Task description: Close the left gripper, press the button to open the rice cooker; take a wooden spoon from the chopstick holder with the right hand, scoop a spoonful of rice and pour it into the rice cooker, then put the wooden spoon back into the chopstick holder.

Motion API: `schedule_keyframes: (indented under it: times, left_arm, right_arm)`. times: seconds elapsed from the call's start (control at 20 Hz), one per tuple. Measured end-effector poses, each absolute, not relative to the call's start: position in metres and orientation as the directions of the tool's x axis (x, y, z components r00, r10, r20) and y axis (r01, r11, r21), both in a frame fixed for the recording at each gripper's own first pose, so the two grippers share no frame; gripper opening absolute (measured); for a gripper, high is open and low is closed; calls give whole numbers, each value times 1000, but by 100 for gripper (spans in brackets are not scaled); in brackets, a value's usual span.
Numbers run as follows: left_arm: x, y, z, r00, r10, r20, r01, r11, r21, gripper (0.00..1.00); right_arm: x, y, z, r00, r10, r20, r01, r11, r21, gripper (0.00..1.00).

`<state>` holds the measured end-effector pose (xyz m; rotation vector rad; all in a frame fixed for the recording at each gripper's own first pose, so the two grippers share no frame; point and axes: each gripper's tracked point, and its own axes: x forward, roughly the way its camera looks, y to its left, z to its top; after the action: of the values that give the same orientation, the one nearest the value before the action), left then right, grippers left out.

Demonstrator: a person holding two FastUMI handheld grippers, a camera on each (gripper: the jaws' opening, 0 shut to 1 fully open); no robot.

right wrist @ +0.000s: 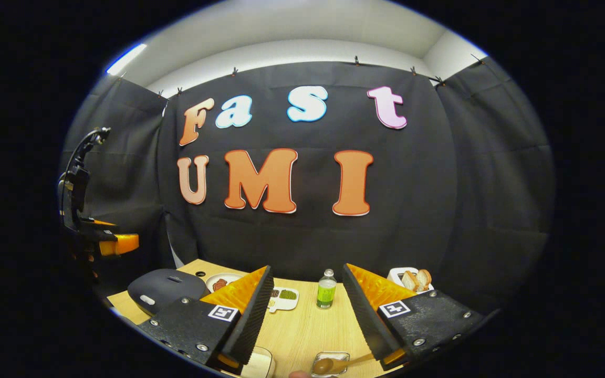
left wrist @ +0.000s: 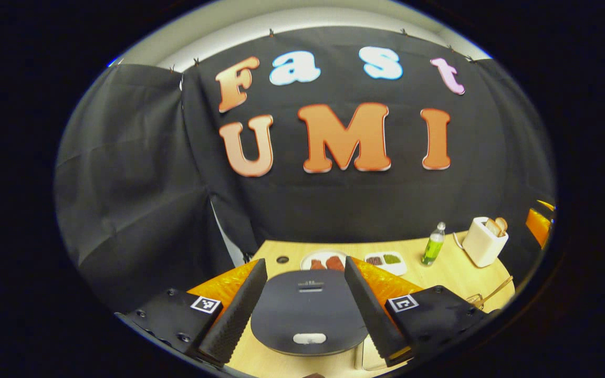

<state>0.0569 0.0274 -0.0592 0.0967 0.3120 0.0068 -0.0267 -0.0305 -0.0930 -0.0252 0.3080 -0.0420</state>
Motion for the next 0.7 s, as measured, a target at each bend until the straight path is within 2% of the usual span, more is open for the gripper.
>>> schedule_keyframes:
  times: [0.3, 0.7]
  left_arm:
    - [37, 14, 7, 996, 3, -85, 9, 990, 144, 100]
    - [16, 2, 20, 1000, -6, 4, 5, 989, 150, 100]
  right_arm:
    - [-10, -2, -68, 977, 14, -212, -18, 1000, -19, 83]
    - [-1, 22, -50, 990, 83, -118, -81, 996, 27, 83]
